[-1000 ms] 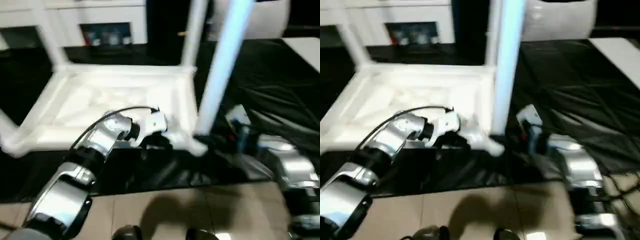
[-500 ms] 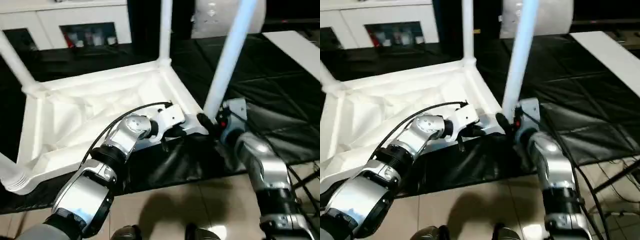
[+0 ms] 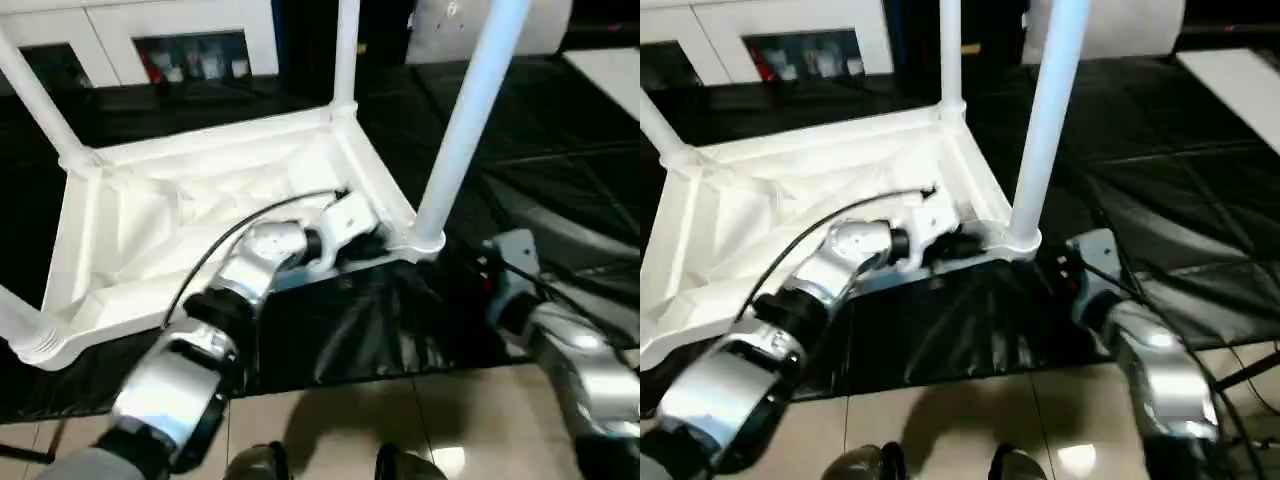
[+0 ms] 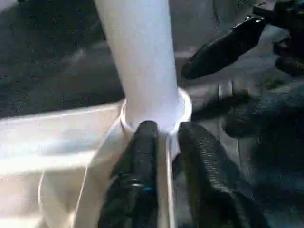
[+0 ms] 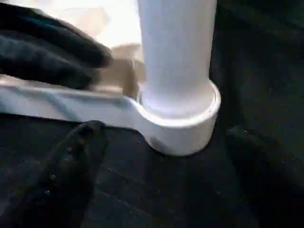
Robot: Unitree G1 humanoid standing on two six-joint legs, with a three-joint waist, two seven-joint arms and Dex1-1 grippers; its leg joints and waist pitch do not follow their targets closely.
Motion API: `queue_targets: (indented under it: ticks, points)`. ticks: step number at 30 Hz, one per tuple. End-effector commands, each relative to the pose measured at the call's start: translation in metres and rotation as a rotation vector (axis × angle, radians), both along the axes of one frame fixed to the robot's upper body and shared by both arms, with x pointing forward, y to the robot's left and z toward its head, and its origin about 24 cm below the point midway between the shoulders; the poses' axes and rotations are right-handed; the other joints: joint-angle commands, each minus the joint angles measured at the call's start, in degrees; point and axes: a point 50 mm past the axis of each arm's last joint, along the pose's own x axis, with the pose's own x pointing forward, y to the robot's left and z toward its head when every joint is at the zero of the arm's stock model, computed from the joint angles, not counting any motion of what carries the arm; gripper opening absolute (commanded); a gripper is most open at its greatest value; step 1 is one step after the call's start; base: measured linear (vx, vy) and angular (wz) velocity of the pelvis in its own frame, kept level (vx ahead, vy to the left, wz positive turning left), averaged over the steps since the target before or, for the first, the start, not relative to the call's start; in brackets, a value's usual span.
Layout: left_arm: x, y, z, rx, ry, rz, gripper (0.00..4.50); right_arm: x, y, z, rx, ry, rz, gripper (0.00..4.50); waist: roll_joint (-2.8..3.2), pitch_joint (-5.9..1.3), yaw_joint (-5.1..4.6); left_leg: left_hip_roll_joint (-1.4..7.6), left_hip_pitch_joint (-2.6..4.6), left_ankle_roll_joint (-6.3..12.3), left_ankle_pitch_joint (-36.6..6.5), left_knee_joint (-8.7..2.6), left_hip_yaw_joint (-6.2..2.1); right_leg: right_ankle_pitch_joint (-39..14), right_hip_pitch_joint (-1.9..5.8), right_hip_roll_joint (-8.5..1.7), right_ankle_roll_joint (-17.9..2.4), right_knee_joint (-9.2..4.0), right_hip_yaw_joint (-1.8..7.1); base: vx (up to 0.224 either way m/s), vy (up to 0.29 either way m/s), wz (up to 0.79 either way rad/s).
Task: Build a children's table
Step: Rotate leg to tighten
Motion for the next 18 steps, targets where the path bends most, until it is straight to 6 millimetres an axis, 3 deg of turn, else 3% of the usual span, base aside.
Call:
queue_targets:
  ticks: [1, 2, 5, 6, 7, 8, 10, 11, 12, 14, 16, 17, 18]
  points:
    - [-0.001, 0.011, -0.005, -0.015, 0.02, 0.049, 1.15, -0.005, 0.003, 0.012, 0.019, -0.038, 0.07, 4.5, -1.28, -4.89, 0.14, 3.42, 0.54, 13.99, -2.8, -1.94, -1.52, -1.62, 4.64, -3.23, -14.54, -2.1, 2.54, 0.0, 0.0, 0.0]
    - [-0.001, 0.013, -0.006, -0.017, 0.022, 0.058, 1.31, -0.006, 0.004, 0.014, 0.022, -0.043, 0.086, 4.5, -0.98, -4.55, 0.05, 3.54, 0.63, 13.68, -4.7, -2.13, -1.51, -4.83, 4.5, -3.11, -14.08, -2.63, 2.42, 0.0, 0.0, 0.0]
    - [-0.004, 0.026, -0.007, -0.023, 0.028, 0.097, 1.43, -0.007, 0.012, 0.021, 0.033, -0.05, 0.145, 4.5, -0.95, -4.04, -0.11, 3.61, 0.93, 10.26, -9.89, -2.73, -1.58, -15.13, 4.35, -3.03, -11.85, -3.86, 2.35, 0.0, 0.0, 0.0]
    - [-0.006, 0.039, -0.008, -0.017, 0.02, 0.138, 1.43, -0.008, 0.02, 0.026, 0.039, -0.05, 0.197, 4.5, -1.32, -3.77, -0.17, 3.82, 1.01, 9.46, -10.86, -2.97, -1.64, -16.27, 4.33, -2.98, -11.72, -3.82, 2.4, 0.0, 0.0, 0.0]
    - [-0.006, 0.039, -0.008, -0.017, 0.02, 0.138, 1.55, -0.008, 0.02, 0.026, 0.039, -0.05, 0.197, 4.5, -1.21, -3.67, -0.23, 3.98, 0.68, 8.93, -11.3, -3.23, -1.99, -17.37, 4.65, -3.24, -11.46, -3.72, 2.4, 0.0, 0.0, 0.0]
    - [-0.011, 0.059, -0.006, 0.009, -0.001, 0.183, 1.7, -0.007, 0.029, 0.027, 0.029, -0.051, 0.231, 4.5, -0.99, -3.45, -0.7, 4.09, 1.24, 6.93, -13.56, -3.45, -1.99, -20.98, 3.96, -3.02, -9.9, -4.21, 2.55, 0.0, 0.0, 0.0]
    - [-0.02, 0.087, 0.0, 0.068, -0.044, 0.231, 1.81, -0.005, 0.044, 0.025, 0.011, -0.047, 0.297, 4.5, -0.64, -3.25, -1.33, 4.17, 0.9, 5.27, -14.0, -3.87, -2.02, -21.49, 3.91, -2.72, -9.26, -4.19, 2.58, 0.0, 0.0, 0.0]
    - [-0.021, 0.089, 0.002, 0.072, -0.048, 0.235, 1.81, -0.005, 0.046, 0.025, 0.011, -0.045, 0.312, 4.5, -0.59, -3.24, -1.53, 4.23, 1.52, 4.14, -15.29, -3.85, -1.94, -21.99, 3.56, -2.77, -9.24, -4.29, 2.79, 0.0, 0.0, 0.0]
    - [-0.021, 0.089, 0.002, 0.072, -0.048, 0.235, 1.81, -0.005, 0.046, 0.025, 0.011, -0.045, 0.312, 4.5, -0.55, -3.13, -1.64, 4.09, 1.45, 3.82, -15.45, -3.87, -1.86, -22.4, 3.53, -2.61, -9.09, -4.31, 2.81, 0.0, 0.0, 0.0]
    - [-0.029, 0.103, 0.011, 0.068, -0.051, 0.237, 1.81, 0.001, 0.058, 0.025, 0.018, -0.058, 0.328, 4.5, -0.68, -3.15, -1.02, 4.3, 2.13, 2.87, -15.4, -3.81, -1.79, -22.15, 3.09, -2.84, -9.5, -4.24, 3.14, 0.0, 0.0, 0.0]
    - [-0.036, 0.114, 0.018, 0.083, -0.04, 0.234, 1.81, 0.011, 0.07, 0.026, 0.029, -0.065, 0.319, 4.5, -0.39, -2.97, -1.24, 4.26, 1.45, 2.7, -14.78, -4.14, -1.86, -20.78, 3.35, -2.6, -9.74, -4.03, 3.08, 0.0, 0.0, 0.0]
    - [-0.041, 0.12, 0.02, 0.106, -0.023, 0.226, 1.81, 0.017, 0.077, 0.027, 0.032, -0.07, 0.31, 4.5, -0.08, -3.29, -1.14, 4.45, 1.94, 1.75, -14.13, -4.08, -2.02, -18.05, 3.04, -2.72, -11.09, -3.26, 3.23, 0.0, 0.0, 0.0]
    - [-0.045, 0.123, 0.02, 0.127, -0.008, 0.219, 1.81, 0.022, 0.081, 0.027, 0.032, -0.072, 0.301, 4.5, -0.08, -3.11, -1.6, 4.31, 1.39, 1.75, -13.6, -4.32, -1.99, -17.2, 3.35, -2.56, -11.34, -3.17, 3.21, 0.0, 0.0, 0.0]
